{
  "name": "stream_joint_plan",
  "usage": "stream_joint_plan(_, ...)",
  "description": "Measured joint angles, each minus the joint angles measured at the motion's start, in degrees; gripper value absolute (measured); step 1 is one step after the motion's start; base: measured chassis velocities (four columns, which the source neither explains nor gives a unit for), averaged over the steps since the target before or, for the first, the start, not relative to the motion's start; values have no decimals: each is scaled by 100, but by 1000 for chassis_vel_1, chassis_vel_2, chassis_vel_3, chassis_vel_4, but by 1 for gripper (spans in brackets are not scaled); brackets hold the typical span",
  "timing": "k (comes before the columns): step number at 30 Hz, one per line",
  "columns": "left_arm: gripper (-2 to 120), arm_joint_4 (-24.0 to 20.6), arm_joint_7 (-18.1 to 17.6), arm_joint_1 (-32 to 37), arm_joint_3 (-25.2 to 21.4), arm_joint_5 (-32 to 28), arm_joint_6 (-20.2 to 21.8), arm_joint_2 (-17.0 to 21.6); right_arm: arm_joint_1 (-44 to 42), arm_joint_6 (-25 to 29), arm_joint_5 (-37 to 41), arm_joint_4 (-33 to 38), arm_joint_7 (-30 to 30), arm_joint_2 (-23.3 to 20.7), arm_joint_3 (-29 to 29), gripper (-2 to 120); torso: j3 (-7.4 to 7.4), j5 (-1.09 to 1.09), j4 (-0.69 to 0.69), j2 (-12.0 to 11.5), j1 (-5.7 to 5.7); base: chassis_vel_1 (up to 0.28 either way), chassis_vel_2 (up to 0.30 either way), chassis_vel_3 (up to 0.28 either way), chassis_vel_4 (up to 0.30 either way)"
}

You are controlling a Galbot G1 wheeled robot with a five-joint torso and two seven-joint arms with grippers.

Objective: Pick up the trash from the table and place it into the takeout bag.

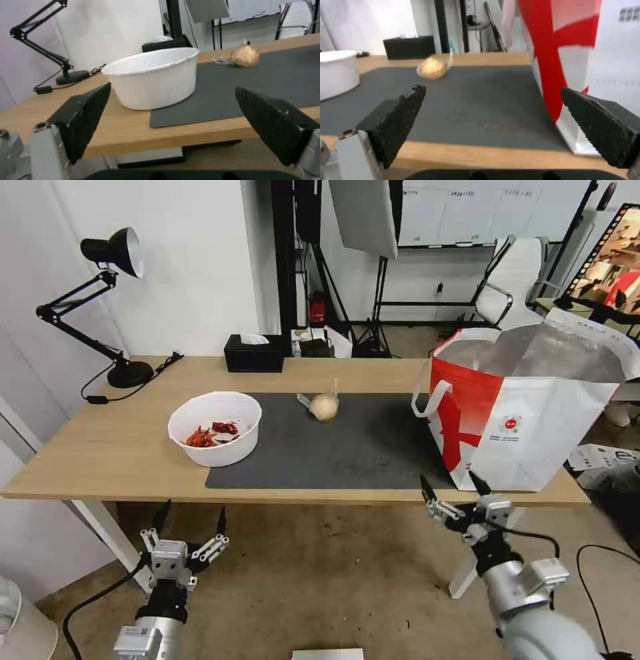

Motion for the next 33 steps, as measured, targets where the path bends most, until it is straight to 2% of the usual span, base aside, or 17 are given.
stream_joint_plan(22, 100, 110, 9, -31, 37, 22, 21, 6, 316, -10, 28, -289, 53, -1, -435, 100, 0, 1, -1, -1, 1, 0, 0, 0, 0)
stream_joint_plan(26, 100, 154, 11, -114, 83, 2, 78, 91, 726, -6, 337, -400, -131, -102, -667, 100, 1, 2, 2, -1, 0, 0, 0, 0, 0)
stream_joint_plan(28, 100, 193, 9, -208, 149, -46, 140, 190, 911, -6, 478, -478, -235, -158, -714, 100, 1, 1, 1, -1, 1, 0, 0, 0, 0)
stream_joint_plan(30, 100, 310, 11, -382, 257, -139, 216, 389, 1565, -10, 874, -804, -385, -279, -974, 100, 0, -2, -5, -1, 1, 0, 0, 0, 0)
stream_joint_plan(32, 100, 313, 11, -385, 258, -141, 217, 392, 1636, -14, 908, -839, -390, -288, -1012, 100, 1, -1, -5, -1, 1, 0, 0, 0, 0)
stream_joint_plan(33, 100, 349, 10, -396, 261, -183, 226, 418, 2456, -84, 1185, -1248, -397, -333, -1460, 100, 1, 3, -1, -2, 1, 0, 0, 0, 0)
